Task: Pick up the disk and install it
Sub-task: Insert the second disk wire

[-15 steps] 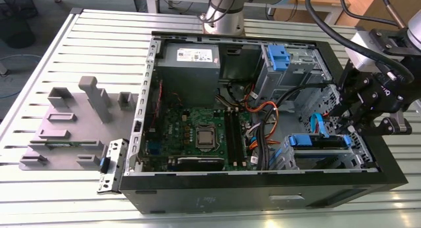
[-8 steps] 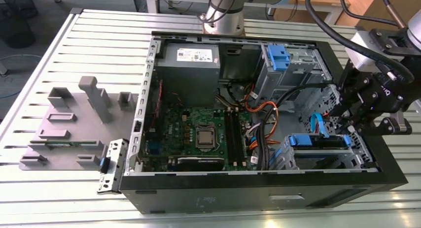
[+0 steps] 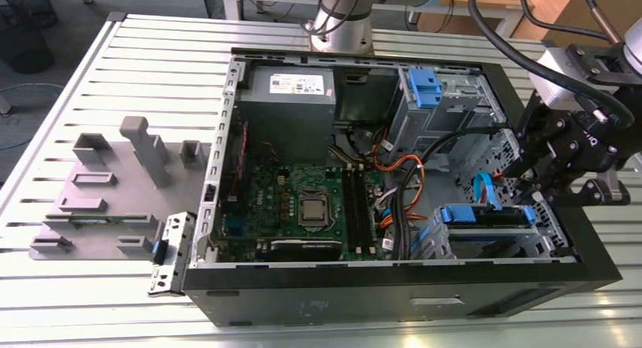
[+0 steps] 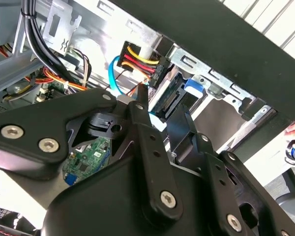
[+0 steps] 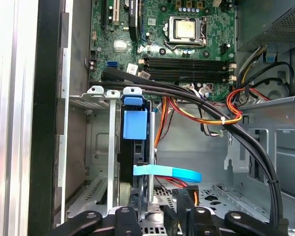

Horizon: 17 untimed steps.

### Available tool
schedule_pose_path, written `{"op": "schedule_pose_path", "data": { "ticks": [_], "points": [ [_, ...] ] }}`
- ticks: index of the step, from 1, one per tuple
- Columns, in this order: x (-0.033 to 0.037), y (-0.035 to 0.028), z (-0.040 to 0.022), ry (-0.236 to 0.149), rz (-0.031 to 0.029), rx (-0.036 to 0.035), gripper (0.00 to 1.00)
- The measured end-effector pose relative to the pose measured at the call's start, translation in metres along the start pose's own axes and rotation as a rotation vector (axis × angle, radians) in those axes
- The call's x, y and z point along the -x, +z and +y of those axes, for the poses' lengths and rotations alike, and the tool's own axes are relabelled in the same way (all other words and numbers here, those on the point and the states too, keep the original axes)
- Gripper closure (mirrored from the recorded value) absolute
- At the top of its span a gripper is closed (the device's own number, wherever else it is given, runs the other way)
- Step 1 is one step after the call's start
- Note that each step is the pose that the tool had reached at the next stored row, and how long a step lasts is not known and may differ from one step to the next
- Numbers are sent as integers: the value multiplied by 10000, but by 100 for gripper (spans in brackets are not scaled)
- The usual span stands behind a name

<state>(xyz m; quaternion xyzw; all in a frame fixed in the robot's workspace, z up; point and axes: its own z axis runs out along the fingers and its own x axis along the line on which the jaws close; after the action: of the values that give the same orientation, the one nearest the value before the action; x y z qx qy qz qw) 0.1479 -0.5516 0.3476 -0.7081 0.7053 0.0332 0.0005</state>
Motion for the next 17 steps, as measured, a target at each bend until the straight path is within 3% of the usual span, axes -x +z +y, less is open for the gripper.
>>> {"op": "schedule_pose_path", "data": {
  "ticks": [10,14,17],
  "points": [
    [1,5,-38,-1,2,0,57],
    [1,11,-131,-1,0,0,57],
    [-1,38,-146,1,1,1,57]
  ]
}}
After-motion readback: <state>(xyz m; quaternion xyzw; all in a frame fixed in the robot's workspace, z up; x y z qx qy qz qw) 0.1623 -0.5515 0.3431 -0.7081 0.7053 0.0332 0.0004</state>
